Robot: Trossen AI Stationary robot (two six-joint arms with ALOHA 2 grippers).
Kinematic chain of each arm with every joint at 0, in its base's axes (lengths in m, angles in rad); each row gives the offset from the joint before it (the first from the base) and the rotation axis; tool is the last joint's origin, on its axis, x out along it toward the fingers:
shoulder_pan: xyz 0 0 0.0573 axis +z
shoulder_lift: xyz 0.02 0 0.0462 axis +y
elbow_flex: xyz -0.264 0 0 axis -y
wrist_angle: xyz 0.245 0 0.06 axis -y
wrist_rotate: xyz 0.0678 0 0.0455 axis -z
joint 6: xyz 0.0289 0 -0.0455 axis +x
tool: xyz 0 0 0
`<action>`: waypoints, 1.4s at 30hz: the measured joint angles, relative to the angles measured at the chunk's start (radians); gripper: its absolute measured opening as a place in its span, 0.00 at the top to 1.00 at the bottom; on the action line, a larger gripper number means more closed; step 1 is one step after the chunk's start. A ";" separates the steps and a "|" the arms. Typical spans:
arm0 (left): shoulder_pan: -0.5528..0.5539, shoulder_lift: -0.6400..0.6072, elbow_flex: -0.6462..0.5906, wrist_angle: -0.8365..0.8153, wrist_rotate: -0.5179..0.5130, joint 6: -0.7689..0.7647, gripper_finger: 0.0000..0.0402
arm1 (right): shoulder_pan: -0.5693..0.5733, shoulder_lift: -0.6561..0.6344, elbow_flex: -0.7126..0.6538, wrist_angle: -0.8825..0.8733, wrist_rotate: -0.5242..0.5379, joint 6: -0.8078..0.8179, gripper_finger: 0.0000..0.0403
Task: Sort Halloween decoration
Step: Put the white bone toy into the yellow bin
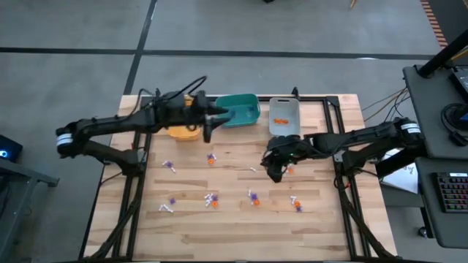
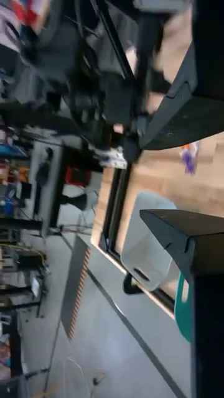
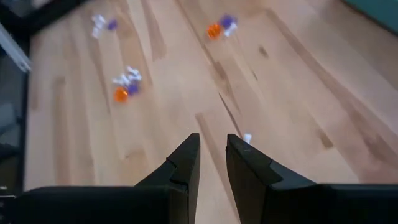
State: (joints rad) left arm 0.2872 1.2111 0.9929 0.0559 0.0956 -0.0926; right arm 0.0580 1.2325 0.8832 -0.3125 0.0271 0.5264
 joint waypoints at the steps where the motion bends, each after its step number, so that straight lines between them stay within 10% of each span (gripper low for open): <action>1: -0.007 -0.026 -0.028 0.018 0.000 -0.013 0.63 | -0.003 0.022 0.025 -0.027 -0.001 -0.002 0.83; 21: -0.149 -0.302 -0.444 0.362 -0.009 -0.210 0.63 | -0.033 0.487 0.489 -0.480 0.001 -0.169 0.83; 42: -0.149 -0.301 -0.458 0.363 -0.010 -0.204 0.63 | -0.032 0.655 0.526 -0.485 -0.001 -0.126 0.83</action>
State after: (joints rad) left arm 0.1383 0.9104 0.5354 0.4192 0.0860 -0.2970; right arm 0.0257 1.8876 1.4090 -0.7979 0.0261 0.4004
